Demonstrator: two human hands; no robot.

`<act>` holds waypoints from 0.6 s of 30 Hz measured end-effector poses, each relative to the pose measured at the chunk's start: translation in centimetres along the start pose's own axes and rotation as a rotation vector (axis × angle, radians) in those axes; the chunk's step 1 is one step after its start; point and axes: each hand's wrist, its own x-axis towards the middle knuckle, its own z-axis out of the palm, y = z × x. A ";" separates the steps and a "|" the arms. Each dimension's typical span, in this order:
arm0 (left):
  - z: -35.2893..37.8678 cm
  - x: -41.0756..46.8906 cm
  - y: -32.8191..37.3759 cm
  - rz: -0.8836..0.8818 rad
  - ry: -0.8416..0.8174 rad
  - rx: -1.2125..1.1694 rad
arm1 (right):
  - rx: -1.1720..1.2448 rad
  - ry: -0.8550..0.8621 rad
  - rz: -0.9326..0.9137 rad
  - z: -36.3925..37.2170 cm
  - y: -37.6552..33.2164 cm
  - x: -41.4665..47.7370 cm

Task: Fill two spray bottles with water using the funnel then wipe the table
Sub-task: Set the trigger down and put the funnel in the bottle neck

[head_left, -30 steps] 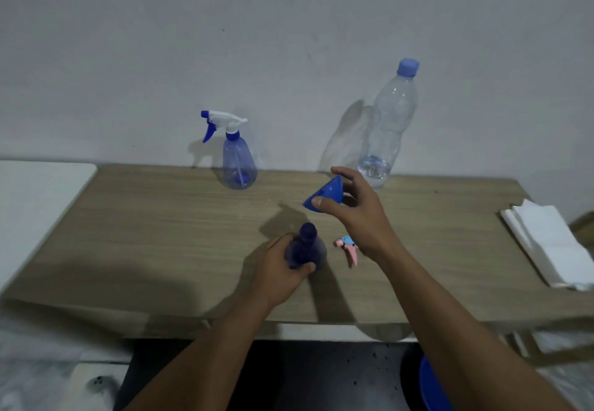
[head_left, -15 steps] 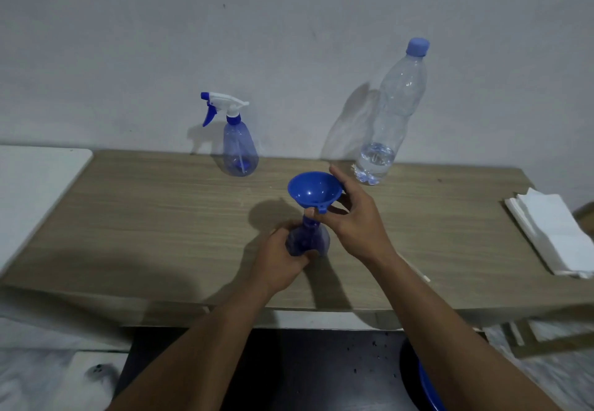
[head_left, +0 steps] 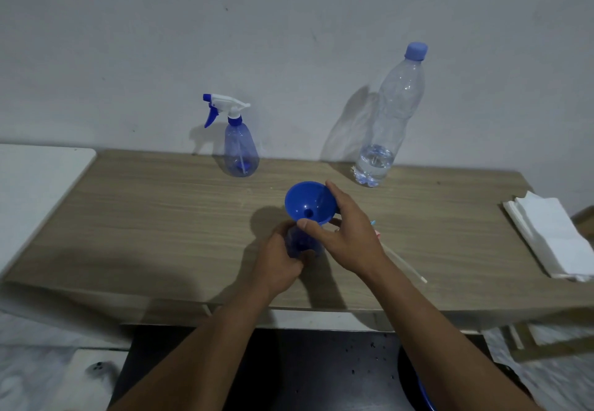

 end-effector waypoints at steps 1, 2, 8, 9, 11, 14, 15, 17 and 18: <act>-0.1 -0.1 0.0 0.014 0.016 0.031 | -0.026 0.002 -0.010 0.0 -0.1 0.0; -0.2 -0.2 0.1 0.034 0.038 0.077 | -0.053 -0.003 -0.019 0.1 -0.2 0.1; -0.7 -0.7 0.4 0.014 0.052 0.114 | -0.130 -0.035 -0.019 0.4 -0.7 0.4; -0.7 -0.7 0.4 0.009 0.048 0.117 | -0.136 -0.034 -0.020 0.4 -0.8 0.5; -0.8 -0.9 0.7 0.000 0.048 0.101 | -0.145 -0.030 -0.027 0.3 -1.0 0.6; -0.7 -1.1 0.8 0.005 0.062 0.108 | -0.151 -0.036 -0.027 0.1 -1.1 0.6; -0.7 -1.1 0.9 0.008 0.062 0.126 | -0.151 -0.035 -0.028 0.0 -1.2 0.5; -0.8 -1.2 1.1 0.005 0.062 0.129 | -0.149 -0.022 -0.030 -0.4 -1.2 0.4; -0.9 -1.3 1.2 0.001 0.076 0.122 | -0.152 -0.008 -0.034 -0.6 -1.1 0.4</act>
